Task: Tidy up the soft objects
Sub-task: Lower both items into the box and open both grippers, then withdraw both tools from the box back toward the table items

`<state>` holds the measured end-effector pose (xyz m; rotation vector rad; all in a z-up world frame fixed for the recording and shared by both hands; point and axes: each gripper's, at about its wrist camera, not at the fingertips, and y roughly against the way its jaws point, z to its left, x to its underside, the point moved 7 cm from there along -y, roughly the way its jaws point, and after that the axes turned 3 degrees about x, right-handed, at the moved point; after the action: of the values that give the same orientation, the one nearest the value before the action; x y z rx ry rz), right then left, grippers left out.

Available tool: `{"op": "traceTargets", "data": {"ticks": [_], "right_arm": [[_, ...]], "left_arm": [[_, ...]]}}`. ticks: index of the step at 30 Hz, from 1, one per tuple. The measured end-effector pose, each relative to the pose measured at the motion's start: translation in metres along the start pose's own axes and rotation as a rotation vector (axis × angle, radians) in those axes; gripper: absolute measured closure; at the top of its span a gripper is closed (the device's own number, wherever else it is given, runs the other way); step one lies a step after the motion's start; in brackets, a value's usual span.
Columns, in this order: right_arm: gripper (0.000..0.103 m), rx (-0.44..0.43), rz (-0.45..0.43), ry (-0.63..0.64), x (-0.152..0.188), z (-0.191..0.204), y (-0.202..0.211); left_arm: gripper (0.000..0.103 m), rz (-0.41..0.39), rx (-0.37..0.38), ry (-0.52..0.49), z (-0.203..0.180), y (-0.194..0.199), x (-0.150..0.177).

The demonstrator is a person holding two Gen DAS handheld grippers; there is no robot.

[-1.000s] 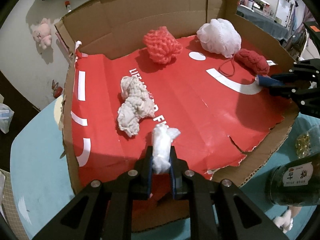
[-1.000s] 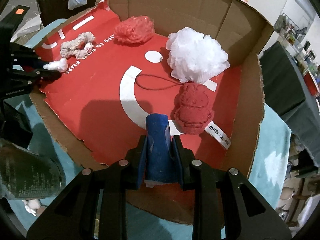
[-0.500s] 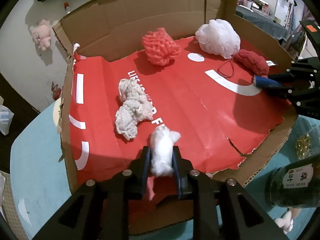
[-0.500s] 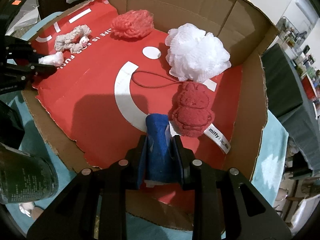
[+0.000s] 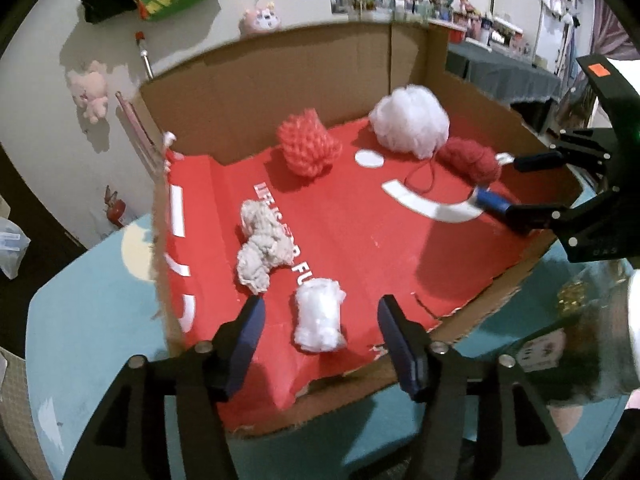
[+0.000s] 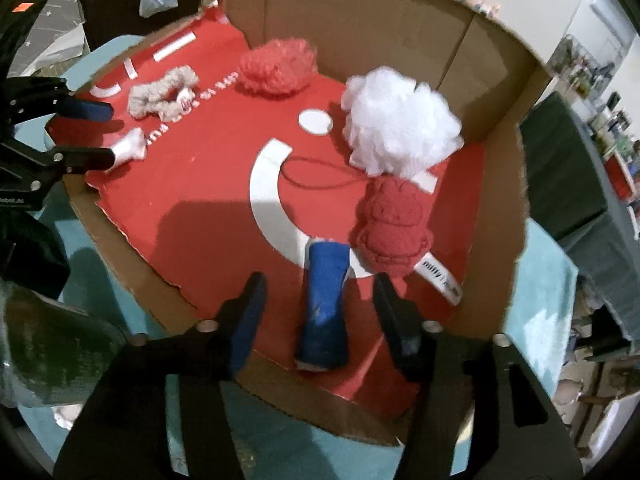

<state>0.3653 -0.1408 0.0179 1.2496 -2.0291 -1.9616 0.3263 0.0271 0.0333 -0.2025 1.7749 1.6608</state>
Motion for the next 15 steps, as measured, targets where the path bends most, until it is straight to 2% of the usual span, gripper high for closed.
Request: {"op": "traceTargets", "data": {"ticks": [6,8,13,15], "right_arm": [[0.042,0.026,-0.087,-0.053,-0.008,-0.002,0.044],[0.032,0.036,-0.128,-0.071,-0.008,-0.004,0.066],[0.028,0.05,-0.243,-0.101,-0.003,0.006,0.128],[0.022,0.053,-0.285,-0.108,0.0,0.016,0.151]], "left_arm": [[0.025,-0.12,0.003,0.019,-0.011,0.051,-0.003],[0.018,-0.161,0.005,0.027,-0.016,0.067,-0.003],[0.009,-0.278,0.019,0.056,-0.032,0.117,0.003],[0.005,-0.331,0.024,0.065,-0.039,0.138,0.007]]}}
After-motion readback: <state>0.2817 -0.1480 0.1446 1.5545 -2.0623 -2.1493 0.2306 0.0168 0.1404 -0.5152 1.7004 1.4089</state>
